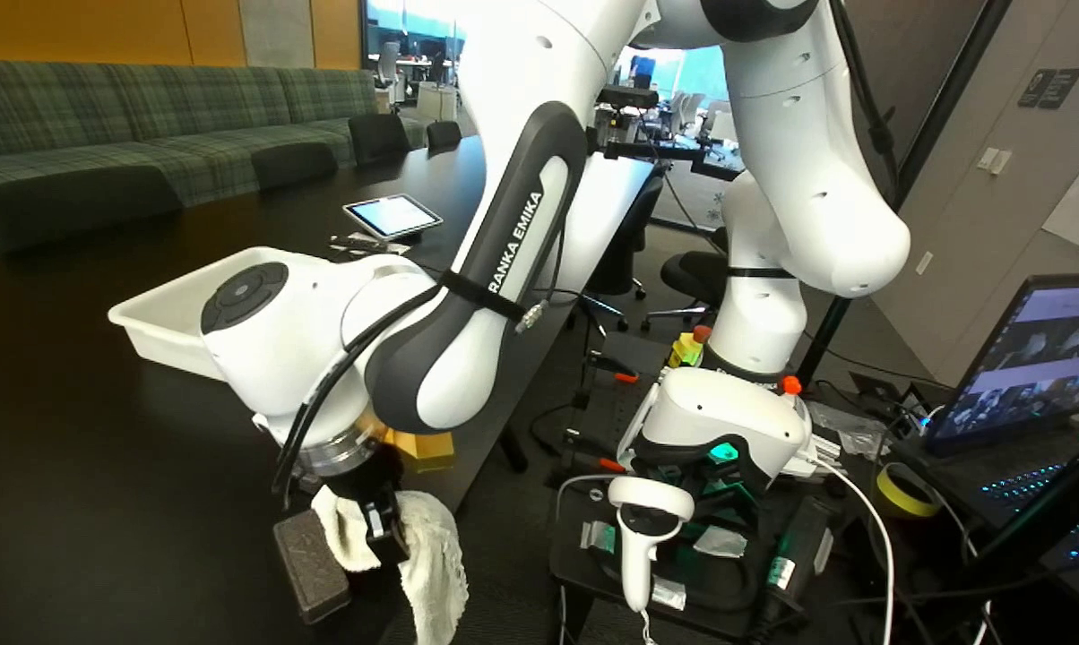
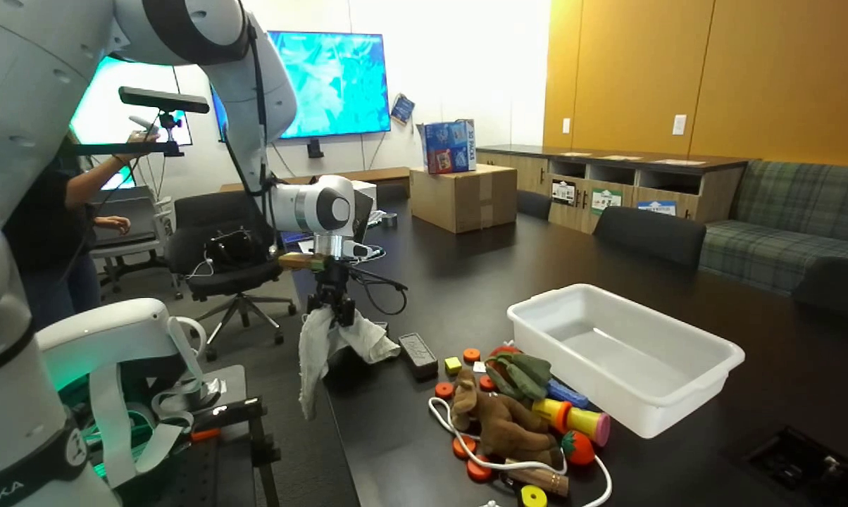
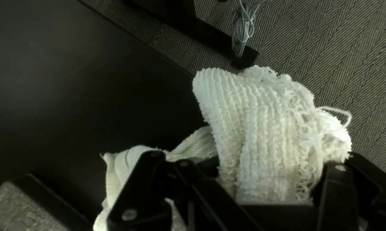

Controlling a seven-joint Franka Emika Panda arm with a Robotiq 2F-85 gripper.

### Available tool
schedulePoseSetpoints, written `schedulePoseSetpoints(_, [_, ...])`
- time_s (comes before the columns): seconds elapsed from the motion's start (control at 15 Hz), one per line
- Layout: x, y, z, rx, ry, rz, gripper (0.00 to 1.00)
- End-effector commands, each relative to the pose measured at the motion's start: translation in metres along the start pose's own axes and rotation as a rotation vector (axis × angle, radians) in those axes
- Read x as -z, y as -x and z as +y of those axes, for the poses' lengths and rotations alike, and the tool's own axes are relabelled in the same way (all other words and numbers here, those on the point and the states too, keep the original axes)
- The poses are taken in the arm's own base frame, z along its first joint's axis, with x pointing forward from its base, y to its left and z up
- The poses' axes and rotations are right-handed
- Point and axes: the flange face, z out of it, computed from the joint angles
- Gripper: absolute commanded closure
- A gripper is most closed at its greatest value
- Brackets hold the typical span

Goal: Use the white towel to slide the things on the counter to the left and then put the towel in the white bin

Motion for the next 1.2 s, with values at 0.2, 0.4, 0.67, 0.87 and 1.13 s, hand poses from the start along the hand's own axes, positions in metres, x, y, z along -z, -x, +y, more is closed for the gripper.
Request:
schedulePoseSetpoints(0.2, [0.044, 0.065, 0.113, -0.039, 0.015, -0.067, 0.94])
schedulePoseSetpoints(0.4, [0.053, 0.100, 0.179, -0.146, 0.058, -0.095, 0.94])
schedulePoseSetpoints(0.67, [0.053, 0.137, 0.291, -0.318, 0.230, -0.108, 0.95])
schedulePoseSetpoints(0.87, [0.027, 0.146, 0.370, -0.429, 0.361, -0.105, 0.95])
schedulePoseSetpoints(1.13, [-0.020, 0.151, 0.459, -0.573, 0.528, -0.079, 0.95])
